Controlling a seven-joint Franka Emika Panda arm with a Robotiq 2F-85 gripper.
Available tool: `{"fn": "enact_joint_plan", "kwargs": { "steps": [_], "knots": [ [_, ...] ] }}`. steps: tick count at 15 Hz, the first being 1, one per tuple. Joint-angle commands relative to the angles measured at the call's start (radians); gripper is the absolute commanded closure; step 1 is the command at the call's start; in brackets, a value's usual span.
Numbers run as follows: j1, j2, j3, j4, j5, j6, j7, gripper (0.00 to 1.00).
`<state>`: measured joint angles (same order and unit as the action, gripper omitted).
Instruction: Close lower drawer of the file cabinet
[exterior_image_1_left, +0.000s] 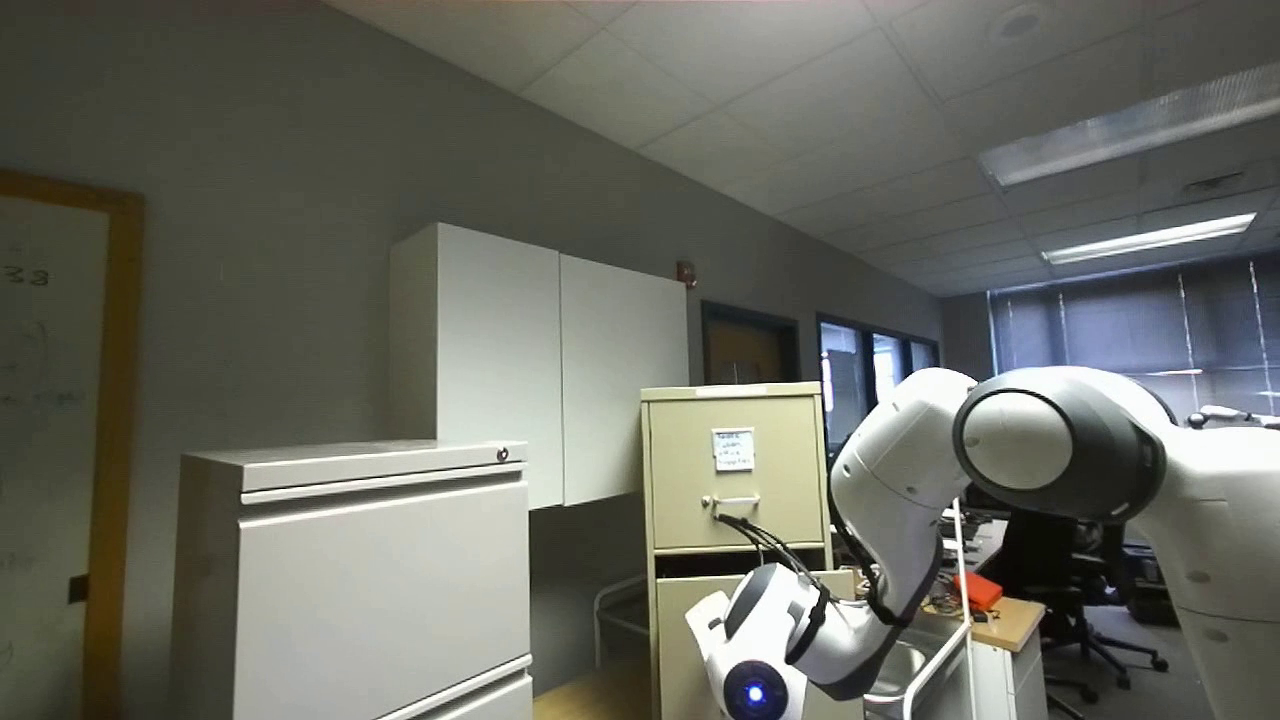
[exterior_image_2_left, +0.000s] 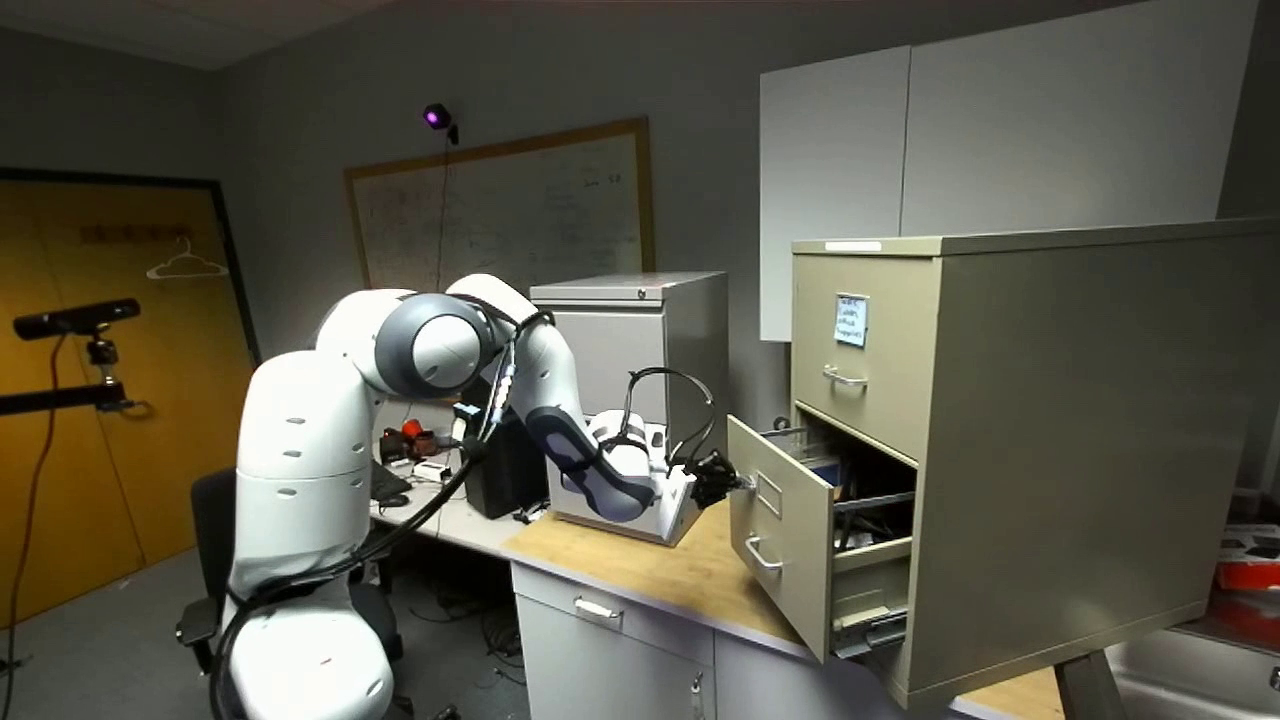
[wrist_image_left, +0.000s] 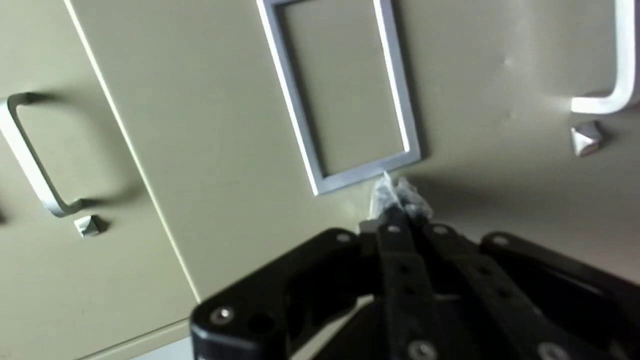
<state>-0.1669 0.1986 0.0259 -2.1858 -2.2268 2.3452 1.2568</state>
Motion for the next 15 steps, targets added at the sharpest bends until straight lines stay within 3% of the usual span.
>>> {"fn": "enact_joint_plan", "kwargs": {
  "steps": [1,6,10,15],
  "knots": [
    [0.019,0.014,-0.006,0.013,-0.009,-0.012,0.158,1.00],
    [0.010,0.059,-0.026,0.070,-0.124,-0.006,0.234,1.00],
    [-0.024,0.118,-0.071,0.184,-0.250,0.056,0.107,1.00],
    [-0.042,0.166,-0.083,0.292,-0.155,0.073,0.050,1.00]
  ]
}}
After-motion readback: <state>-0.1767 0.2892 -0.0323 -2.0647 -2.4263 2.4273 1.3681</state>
